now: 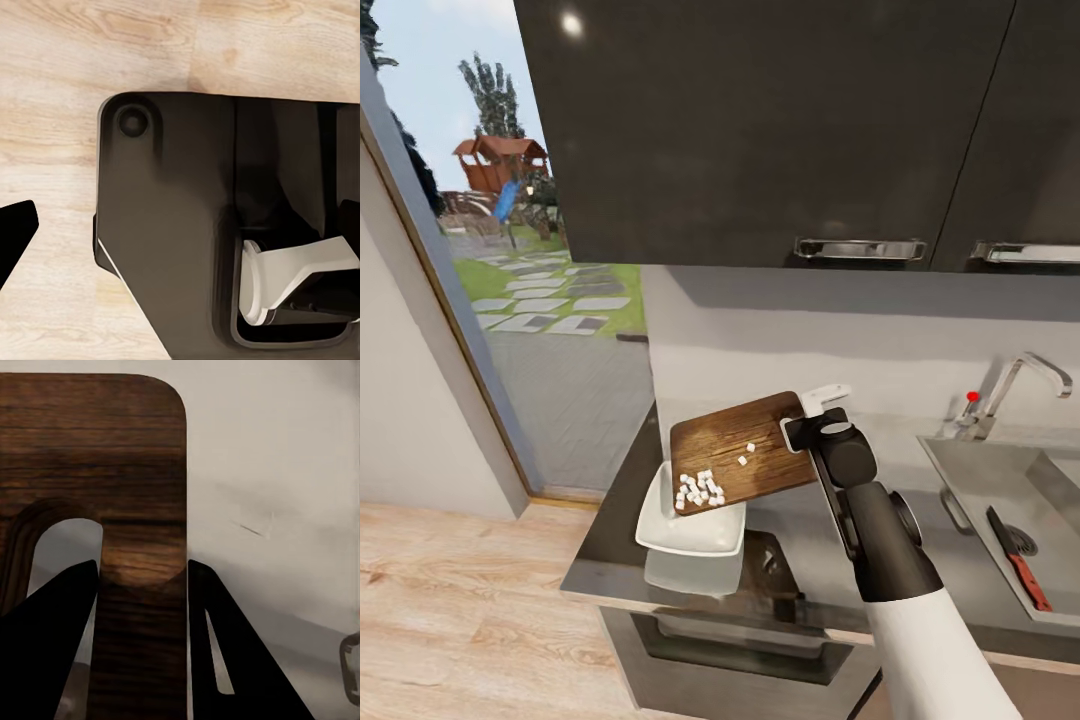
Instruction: In the kitchen, take the Vidalia onion out of the sink, dice it on the chopping board with the paring knife, put the diced onion into the bowl on the countertop, then place both the paring knife and the chopping board into the sink.
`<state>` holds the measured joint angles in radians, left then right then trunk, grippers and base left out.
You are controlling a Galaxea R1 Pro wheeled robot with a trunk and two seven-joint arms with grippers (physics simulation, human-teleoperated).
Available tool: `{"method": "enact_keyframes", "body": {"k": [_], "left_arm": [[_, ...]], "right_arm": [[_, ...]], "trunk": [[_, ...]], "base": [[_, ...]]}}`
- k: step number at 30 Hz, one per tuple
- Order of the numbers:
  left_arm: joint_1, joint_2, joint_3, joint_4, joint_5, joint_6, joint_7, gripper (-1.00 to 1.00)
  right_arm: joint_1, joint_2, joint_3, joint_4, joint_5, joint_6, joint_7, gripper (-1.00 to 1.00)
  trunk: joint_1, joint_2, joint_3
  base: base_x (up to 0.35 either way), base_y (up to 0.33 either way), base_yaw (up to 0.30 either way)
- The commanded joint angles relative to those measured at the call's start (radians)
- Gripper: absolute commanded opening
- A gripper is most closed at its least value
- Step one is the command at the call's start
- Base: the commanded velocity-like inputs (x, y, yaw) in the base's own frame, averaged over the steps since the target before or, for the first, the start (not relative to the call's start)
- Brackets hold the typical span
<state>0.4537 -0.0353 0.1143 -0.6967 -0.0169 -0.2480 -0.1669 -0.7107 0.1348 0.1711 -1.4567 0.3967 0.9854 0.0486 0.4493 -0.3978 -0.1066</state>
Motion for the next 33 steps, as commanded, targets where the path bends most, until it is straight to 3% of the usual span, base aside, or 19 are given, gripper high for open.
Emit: {"method": "enact_keyframes", "body": {"k": [1,6,8,11,27,33], "left_arm": [[0.000,-0.002,0.007,-0.001,-0.002,0.000,-0.009,1.00],[0.000,-0.002,0.007,-0.001,-0.002,0.000,-0.009,1.00],[0.000,-0.002,0.007,-0.001,-0.002,-0.001,-0.009,1.00],[-0.001,-0.002,0.007,-0.001,-0.002,0.000,-0.009,1.00],[0.000,-0.002,0.007,-0.001,-0.002,-0.002,-0.009,1.00],[0.000,-0.002,0.007,-0.001,-0.002,-0.002,-0.009,1.00]], "right_arm": [[-0.001,0.000,0.001,-0.001,0.008,0.005,0.005,-1.00],[-0.001,0.000,0.001,-0.001,0.014,0.004,0.005,-1.00],[-0.001,0.002,0.001,-0.001,0.059,0.004,0.006,-1.00],[-0.001,0.006,0.001,-0.001,0.092,0.004,0.007,-1.00],[-0.001,0.019,0.013,-0.002,0.103,0.003,0.005,-1.00],[-0.001,0.019,0.029,-0.002,0.150,0.002,0.006,-1.00]], "trunk": [[0.001,-0.002,-0.002],[0.001,-0.002,-0.002],[0.001,-0.002,-0.002],[0.001,-0.002,-0.002],[0.001,-0.002,-0.002],[0.001,-0.002,-0.002]], "base": [[0.005,0.002,0.000],[0.021,0.017,0.000],[0.046,0.034,0.000],[0.009,0.007,0.000],[0.000,0.032,0.000],[0.000,0.001,0.000]]}}
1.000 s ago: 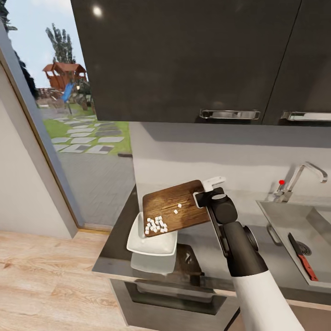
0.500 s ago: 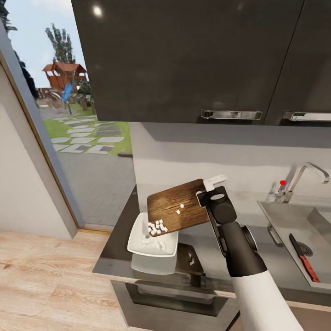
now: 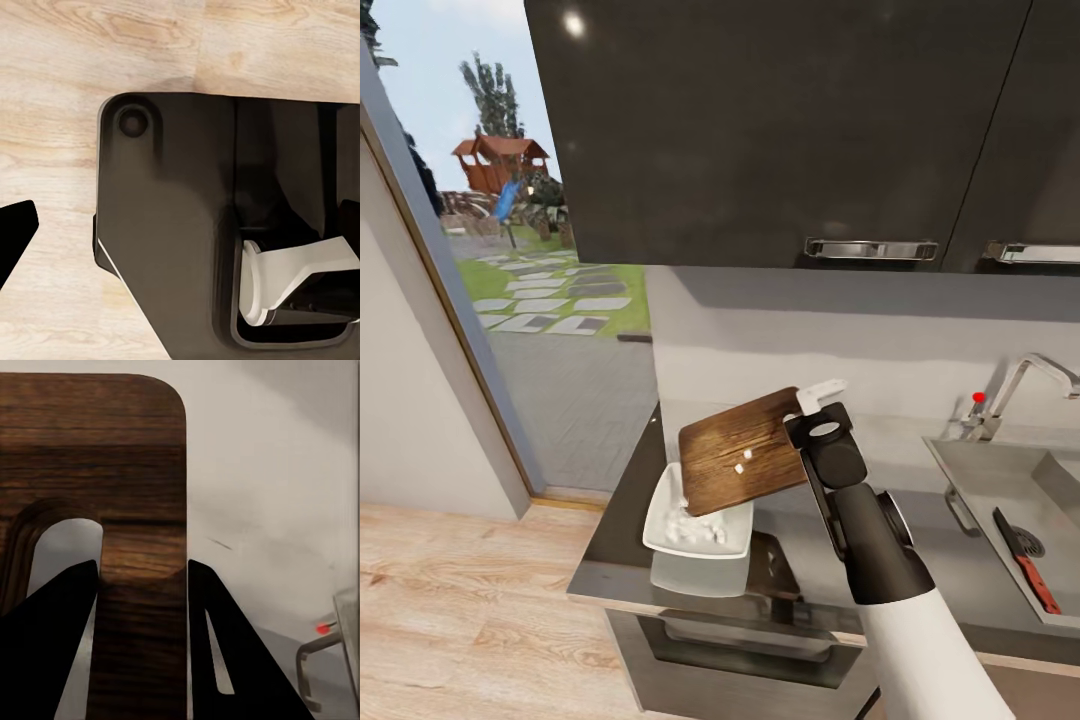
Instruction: In the kitchen, take the Vidalia onion out of the sink, dice it on the chopping board with the paring knife, put the diced onion into the bowl on the countertop, then place both the paring knife and the chopping board into the sink.
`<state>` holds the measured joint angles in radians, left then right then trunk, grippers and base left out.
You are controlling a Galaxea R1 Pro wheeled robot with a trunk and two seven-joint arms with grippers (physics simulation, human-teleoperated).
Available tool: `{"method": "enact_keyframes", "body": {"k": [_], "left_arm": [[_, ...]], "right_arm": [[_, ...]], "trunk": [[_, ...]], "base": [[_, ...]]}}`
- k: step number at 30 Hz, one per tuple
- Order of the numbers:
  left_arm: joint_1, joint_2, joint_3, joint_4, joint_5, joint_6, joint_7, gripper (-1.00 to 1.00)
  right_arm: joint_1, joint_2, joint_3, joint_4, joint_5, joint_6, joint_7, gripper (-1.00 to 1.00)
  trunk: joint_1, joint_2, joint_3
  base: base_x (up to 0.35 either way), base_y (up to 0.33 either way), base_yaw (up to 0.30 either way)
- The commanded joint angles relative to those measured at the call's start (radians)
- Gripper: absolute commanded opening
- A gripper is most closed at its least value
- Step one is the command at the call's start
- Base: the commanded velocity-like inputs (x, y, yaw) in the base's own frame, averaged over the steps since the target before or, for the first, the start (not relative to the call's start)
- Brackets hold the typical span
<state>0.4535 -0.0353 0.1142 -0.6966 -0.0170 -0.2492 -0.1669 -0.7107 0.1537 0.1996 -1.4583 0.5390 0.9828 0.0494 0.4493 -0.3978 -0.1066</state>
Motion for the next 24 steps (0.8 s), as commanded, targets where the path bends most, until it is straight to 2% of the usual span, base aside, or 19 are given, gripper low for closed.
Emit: {"method": "enact_keyframes", "body": {"k": [1,9,13,16,24], "left_arm": [[0.000,-0.002,0.007,-0.001,-0.002,0.000,-0.009,1.00],[0.000,-0.002,0.007,-0.001,-0.002,0.000,-0.009,1.00],[0.000,-0.002,0.007,0.000,-0.002,0.000,-0.009,1.00],[0.000,-0.002,0.007,0.000,-0.001,0.001,-0.009,1.00],[0.000,-0.002,0.007,0.000,-0.001,0.000,-0.009,1.00]], "right_arm": [[-0.001,0.000,0.001,-0.001,0.010,0.005,0.005,-1.00],[-0.001,0.001,0.001,-0.001,0.022,0.004,0.003,-1.00],[-0.001,0.021,0.015,-0.015,0.129,0.002,0.004,-1.00],[-0.001,0.021,0.019,-0.026,0.175,0.001,0.004,-1.00],[-0.001,0.021,0.020,-0.036,0.185,0.000,0.004,-1.00]], "trunk": [[0.001,-0.002,-0.002],[0.001,-0.002,-0.002],[0.001,-0.002,-0.002],[0.001,-0.002,-0.002],[0.001,-0.002,-0.002]], "base": [[0.000,0.000,0.000],[0.000,0.000,0.000],[0.000,0.000,0.000],[0.000,0.000,0.000],[0.000,0.000,0.000]]}}
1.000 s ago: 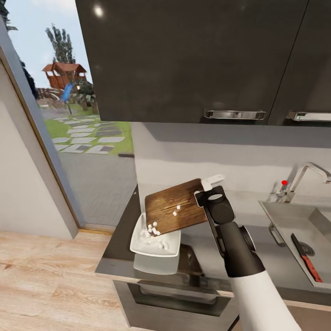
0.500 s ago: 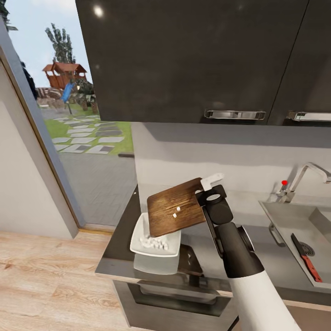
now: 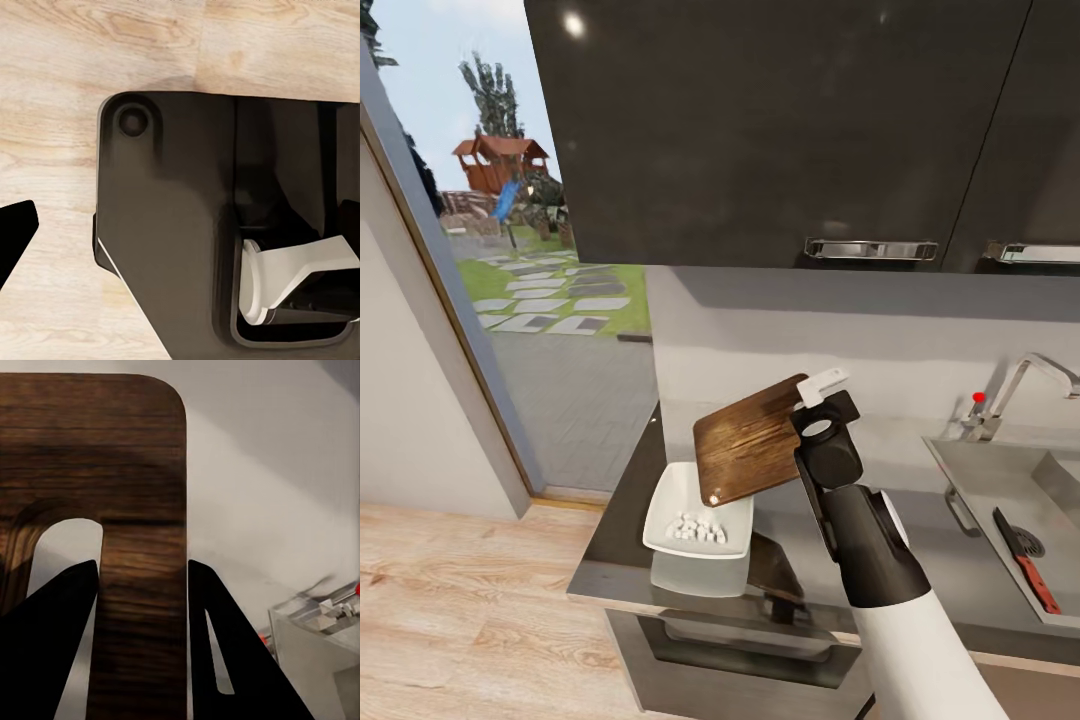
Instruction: In the kitchen, take the Vidalia onion out of the sink, dice it on the chopping board with the paring knife, put the diced onion into the bowl on the countertop, then place both the paring knife and the chopping board into the sink.
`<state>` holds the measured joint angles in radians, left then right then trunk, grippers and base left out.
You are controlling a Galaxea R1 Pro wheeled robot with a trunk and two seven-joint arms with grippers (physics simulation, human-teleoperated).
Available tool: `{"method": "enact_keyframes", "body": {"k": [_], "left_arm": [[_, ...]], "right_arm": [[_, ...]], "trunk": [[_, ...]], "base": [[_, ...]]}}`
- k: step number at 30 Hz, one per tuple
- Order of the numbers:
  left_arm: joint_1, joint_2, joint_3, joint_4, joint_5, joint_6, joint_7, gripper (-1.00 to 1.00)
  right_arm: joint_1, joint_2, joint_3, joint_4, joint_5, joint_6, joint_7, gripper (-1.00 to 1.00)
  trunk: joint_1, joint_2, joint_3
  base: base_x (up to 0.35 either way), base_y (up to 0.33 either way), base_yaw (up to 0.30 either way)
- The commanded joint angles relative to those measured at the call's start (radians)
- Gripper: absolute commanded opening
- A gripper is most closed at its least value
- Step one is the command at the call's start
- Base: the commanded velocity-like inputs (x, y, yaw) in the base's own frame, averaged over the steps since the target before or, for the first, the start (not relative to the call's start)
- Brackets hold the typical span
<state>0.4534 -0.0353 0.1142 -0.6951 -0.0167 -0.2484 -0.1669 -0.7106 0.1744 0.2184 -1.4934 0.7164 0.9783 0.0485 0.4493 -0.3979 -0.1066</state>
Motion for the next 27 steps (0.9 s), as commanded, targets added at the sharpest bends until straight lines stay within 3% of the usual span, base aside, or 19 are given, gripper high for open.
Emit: {"method": "enact_keyframes", "body": {"k": [1,7,9,10,14,15,17,19,22,26,27], "left_arm": [[0.000,-0.002,0.007,-0.001,-0.002,0.000,-0.009,1.00],[0.000,-0.002,0.007,-0.001,-0.002,-0.001,-0.009,1.00],[0.000,-0.002,0.007,-0.001,-0.002,-0.001,-0.009,1.00],[0.000,-0.002,0.007,-0.001,-0.002,-0.001,-0.009,1.00],[0.000,-0.003,0.007,0.002,-0.002,0.000,-0.009,1.00],[0.000,-0.003,0.007,0.005,-0.002,0.000,-0.009,1.00],[0.000,-0.007,0.007,0.008,-0.003,0.000,-0.009,1.00],[0.000,-0.011,0.007,0.010,-0.003,0.000,-0.009,1.00],[0.000,-0.012,0.007,0.015,-0.005,0.000,-0.008,1.00],[-0.001,-0.015,0.007,0.018,-0.005,-0.001,-0.008,1.00],[0.000,-0.015,0.007,0.018,-0.005,-0.001,-0.008,1.00]], "right_arm": [[-0.001,0.000,0.001,-0.001,0.007,0.005,0.006,-1.00],[-0.001,0.000,-0.001,-0.021,0.001,0.003,0.018,-1.00],[-0.001,0.000,-0.016,-0.055,-0.025,0.002,0.088,-1.00],[-0.001,0.000,-0.051,-0.071,-0.044,0.002,0.146,-1.00],[-0.001,0.000,-0.306,-0.093,-0.068,-0.001,0.367,-1.00],[-0.001,-0.021,-0.370,-0.093,-0.070,-0.002,0.440,-1.00],[-0.001,-0.062,-0.425,-0.091,-0.072,-0.004,0.509,-1.00],[0.000,-0.084,-0.494,-0.081,-0.076,-0.022,0.553,-1.00],[0.001,-0.092,-0.541,-0.044,-0.075,-0.108,0.566,-1.00],[0.002,-0.093,-0.665,0.068,-0.075,-0.218,0.566,-1.00],[0.002,-0.093,-0.677,0.086,-0.074,-0.237,0.565,-1.00]], "trunk": [[0.001,-0.002,-0.002],[0.001,-0.002,-0.002],[0.001,-0.002,-0.002],[0.001,-0.002,-0.002],[0.001,-0.002,-0.002],[0.001,-0.002,-0.002],[0.001,-0.002,-0.002],[0.001,-0.002,-0.002],[0.001,-0.002,-0.002],[0.001,-0.002,-0.002],[0.001,-0.002,-0.002]], "base": [[0.000,0.000,0.000],[0.000,0.000,0.000],[0.000,0.000,0.000],[0.000,0.000,0.000],[0.000,0.000,0.000],[0.000,-0.017,0.000],[0.000,-0.131,0.000],[0.000,-0.267,0.000],[0.000,-0.306,0.000],[0.000,-0.318,0.000],[0.000,-0.319,0.000]]}}
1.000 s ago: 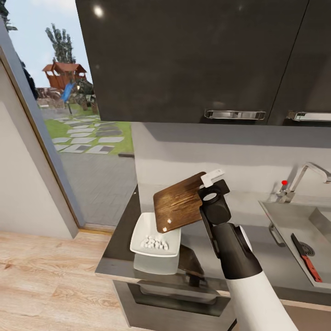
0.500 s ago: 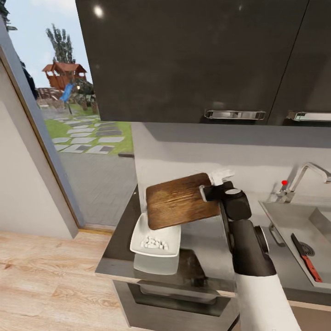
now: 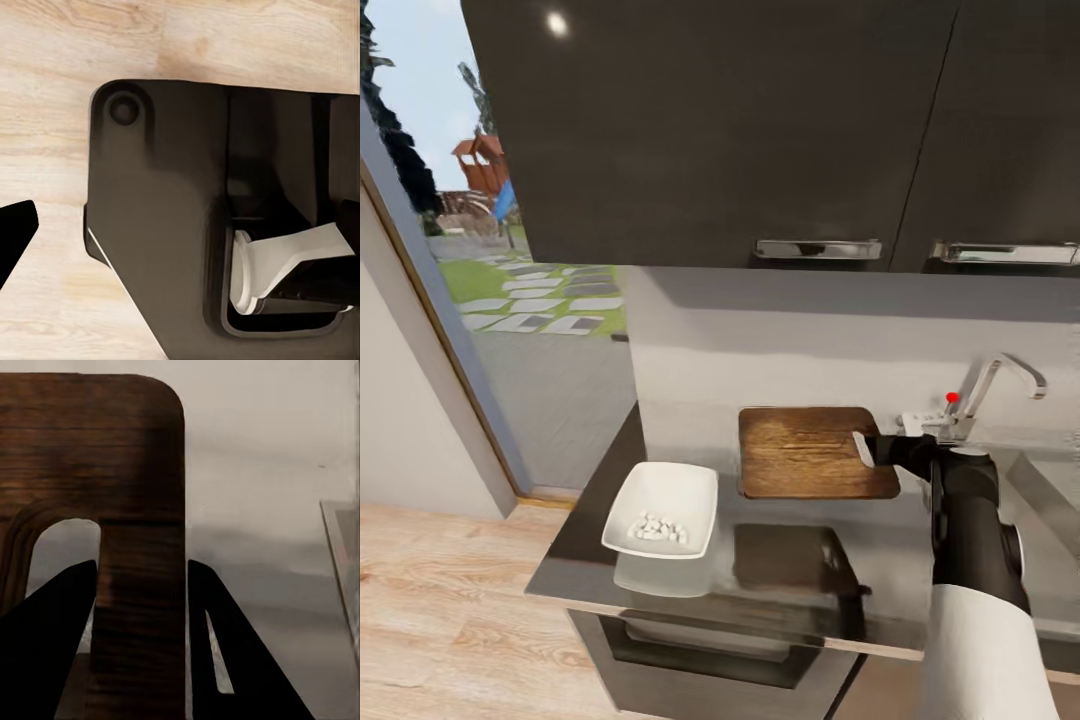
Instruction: In the kitchen, take the Vidalia onion out of the sink, dice it on the chopping board with the paring knife, put the diced onion into the bowl on the countertop, then place both the paring knife and the chopping board into the sink.
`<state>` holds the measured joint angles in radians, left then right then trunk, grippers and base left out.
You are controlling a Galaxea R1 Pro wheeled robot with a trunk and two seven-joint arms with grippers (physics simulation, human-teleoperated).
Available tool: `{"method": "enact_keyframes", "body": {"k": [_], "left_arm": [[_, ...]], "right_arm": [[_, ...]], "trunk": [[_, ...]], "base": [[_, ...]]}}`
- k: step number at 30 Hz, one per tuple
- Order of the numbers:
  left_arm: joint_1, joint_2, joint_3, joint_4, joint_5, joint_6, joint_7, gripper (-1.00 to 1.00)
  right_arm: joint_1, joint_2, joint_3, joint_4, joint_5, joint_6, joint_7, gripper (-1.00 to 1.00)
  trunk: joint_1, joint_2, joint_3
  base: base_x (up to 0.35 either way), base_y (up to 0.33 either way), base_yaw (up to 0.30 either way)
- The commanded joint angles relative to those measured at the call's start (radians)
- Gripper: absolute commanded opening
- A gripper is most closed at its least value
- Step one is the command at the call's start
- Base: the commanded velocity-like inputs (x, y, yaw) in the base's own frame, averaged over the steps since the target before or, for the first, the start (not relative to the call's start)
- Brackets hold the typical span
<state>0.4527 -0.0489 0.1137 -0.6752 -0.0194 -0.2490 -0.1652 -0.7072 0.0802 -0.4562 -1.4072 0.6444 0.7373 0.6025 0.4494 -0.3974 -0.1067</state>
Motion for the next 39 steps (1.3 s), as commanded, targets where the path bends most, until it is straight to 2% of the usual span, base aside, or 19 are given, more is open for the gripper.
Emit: {"method": "enact_keyframes", "body": {"k": [1,6,10,14,17,19,20,21,23,25,28,30,31,33,35,37,39], "left_arm": [[0.001,-0.002,0.008,-0.001,-0.002,-0.001,-0.010,1.00],[0.000,-0.003,0.008,-0.002,-0.002,-0.001,-0.010,1.00],[0.000,-0.003,0.008,-0.002,-0.002,-0.001,-0.010,1.00],[0.000,-0.003,0.008,-0.001,-0.002,-0.001,-0.010,1.00],[0.000,-0.003,0.008,-0.001,-0.002,-0.001,-0.010,1.00],[0.000,-0.003,0.008,-0.001,-0.002,-0.001,-0.010,1.00],[0.000,-0.003,0.007,0.005,-0.002,-0.001,-0.010,1.00],[0.000,-0.003,0.007,0.008,-0.002,-0.001,-0.010,1.00],[0.000,-0.003,0.007,0.011,-0.002,-0.001,-0.010,1.00],[0.000,-0.003,0.008,0.013,-0.002,-0.001,-0.010,1.00],[0.000,-0.003,0.008,0.015,-0.002,-0.001,-0.010,1.00],[0.000,-0.003,0.008,0.015,-0.002,-0.001,-0.010,1.00],[0.000,-0.003,0.008,0.016,-0.002,-0.001,-0.010,1.00],[0.000,-0.003,0.008,0.015,-0.003,-0.001,-0.010,1.00],[0.000,-0.003,0.008,0.014,-0.003,-0.006,-0.010,1.00],[0.000,-0.003,0.008,0.017,-0.002,-0.034,-0.010,1.00],[0.000,-0.003,0.008,0.023,-0.002,-0.048,-0.010,1.00]], "right_arm": [[-0.002,0.001,-0.008,0.015,-0.001,-0.011,0.009,-1.00],[-0.002,0.002,-0.018,0.050,0.000,-0.028,0.006,-1.00],[-0.002,0.003,-0.060,0.062,0.003,-0.027,-0.029,-1.00],[-0.002,0.003,-0.079,0.063,0.003,-0.025,-0.064,-1.00],[-0.002,0.013,-0.107,0.064,0.000,-0.024,-0.194,-1.00],[-0.002,0.018,-0.142,0.075,-0.003,-0.024,-0.315,-1.00],[-0.002,0.019,-0.155,0.104,-0.005,-0.024,-0.392,-1.00],[-0.002,0.018,-0.161,0.130,-0.014,-0.024,-0.438,-1.00],[-0.002,0.015,-0.165,0.176,-0.061,-0.024,-0.515,-1.00],[-0.002,0.012,-0.167,0.211,-0.140,-0.025,-0.624,-1.00],[-0.002,0.008,-0.168,0.230,-0.333,-0.028,-0.828,-1.00],[-0.002,0.005,-0.169,0.233,-0.439,-0.029,-0.894,-1.00],[-0.002,0.005,-0.171,0.233,-0.468,-0.032,-0.915,-1.00],[-0.002,0.005,-0.203,0.234,-0.508,-0.072,-0.974,-1.00],[-0.002,0.009,-0.241,0.234,-0.518,-0.117,-1.013,-1.00],[-0.002,0.016,-0.257,0.233,-0.522,-0.143,-1.077,-1.00],[-0.002,0.020,-0.259,0.233,-0.525,-0.165,-1.168,-1.00]], "trunk": [[0.001,-0.003,-0.002],[0.001,-0.003,-0.002],[0.001,-0.003,-0.002],[0.001,-0.003,-0.002],[0.001,-0.003,-0.002],[0.001,-0.003,-0.002],[0.001,-0.003,-0.002],[0.001,-0.003,-0.002],[0.001,-0.003,-0.002],[0.001,-0.003,-0.002],[0.001,-0.003,-0.002],[0.001,-0.003,-0.002],[0.001,-0.003,-0.002],[0.001,-0.003,-0.002],[0.001,-0.003,-0.002],[0.001,-0.003,-0.002],[0.001,-0.003,-0.002]], "base": [[0.000,-0.319,0.000],[0.000,-0.319,0.000],[0.000,-0.319,0.000],[0.000,-0.319,0.000],[0.000,-0.319,0.000],[0.000,-0.319,0.000],[0.000,-0.319,0.000],[0.000,-0.319,0.000],[0.000,-0.319,0.000],[0.000,-0.319,0.000],[0.000,-0.319,0.000],[0.000,-0.319,0.000],[0.000,-0.319,0.000],[0.000,-0.274,0.000],[0.000,-0.118,0.000],[0.000,-0.031,0.000],[0.000,-0.008,0.000]]}}
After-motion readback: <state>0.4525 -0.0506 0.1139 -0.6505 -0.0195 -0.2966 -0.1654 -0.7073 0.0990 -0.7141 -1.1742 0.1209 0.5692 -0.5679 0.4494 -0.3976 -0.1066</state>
